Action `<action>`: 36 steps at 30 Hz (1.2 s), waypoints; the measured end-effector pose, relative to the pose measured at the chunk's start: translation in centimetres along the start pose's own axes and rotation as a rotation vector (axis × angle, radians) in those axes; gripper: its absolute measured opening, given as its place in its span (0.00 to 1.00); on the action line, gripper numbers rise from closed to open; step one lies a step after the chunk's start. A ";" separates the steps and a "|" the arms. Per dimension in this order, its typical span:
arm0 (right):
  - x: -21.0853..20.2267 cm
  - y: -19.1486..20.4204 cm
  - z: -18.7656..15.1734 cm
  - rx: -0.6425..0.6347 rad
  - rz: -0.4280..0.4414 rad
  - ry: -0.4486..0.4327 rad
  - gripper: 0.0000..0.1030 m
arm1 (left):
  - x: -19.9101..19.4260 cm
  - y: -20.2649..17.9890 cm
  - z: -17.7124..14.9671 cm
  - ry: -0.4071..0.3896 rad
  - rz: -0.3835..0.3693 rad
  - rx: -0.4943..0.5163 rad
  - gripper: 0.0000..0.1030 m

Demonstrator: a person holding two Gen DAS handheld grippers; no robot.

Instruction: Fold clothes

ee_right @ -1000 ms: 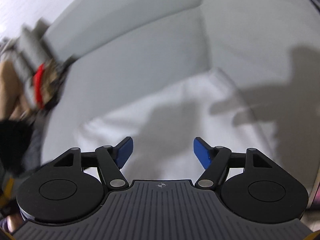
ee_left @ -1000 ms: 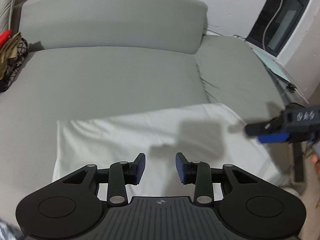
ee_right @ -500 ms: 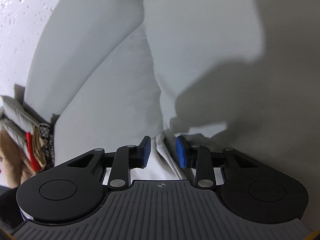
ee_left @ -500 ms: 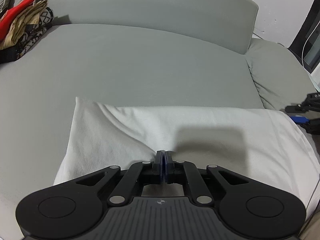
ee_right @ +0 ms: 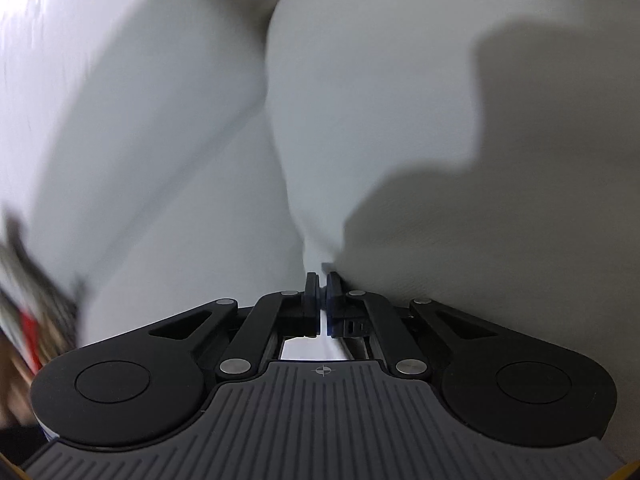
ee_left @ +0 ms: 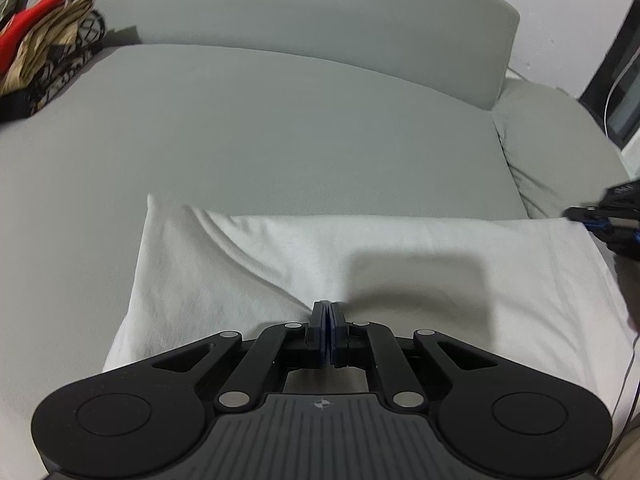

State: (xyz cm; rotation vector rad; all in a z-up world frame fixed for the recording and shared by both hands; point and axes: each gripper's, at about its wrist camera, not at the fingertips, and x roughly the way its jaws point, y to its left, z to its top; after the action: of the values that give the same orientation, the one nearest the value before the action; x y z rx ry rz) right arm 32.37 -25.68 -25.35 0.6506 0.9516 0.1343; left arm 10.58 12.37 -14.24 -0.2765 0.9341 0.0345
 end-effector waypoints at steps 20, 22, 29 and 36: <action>-6.0 2.0 -4.6 -0.297 -0.295 -0.020 0.00 | -2.0 -0.9 -0.6 0.030 0.080 0.144 0.08; -9.2 1.7 -4.9 -0.269 -0.311 -0.080 0.13 | -3.4 -0.8 -1.3 0.050 0.109 0.173 0.08; -18.0 -0.8 -9.4 -0.257 -0.171 0.040 0.39 | -9.7 -0.3 -7.1 0.176 0.113 0.180 0.08; -18.4 -0.5 -13.8 -0.353 -0.032 0.179 0.45 | -13.1 0.3 -10.5 0.090 0.087 0.089 0.09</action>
State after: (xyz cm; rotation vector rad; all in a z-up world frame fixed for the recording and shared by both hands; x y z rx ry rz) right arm 10.59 -26.78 -18.15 0.3007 1.0778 0.3278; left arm -5.53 11.20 -9.79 -0.1561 1.0343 0.0604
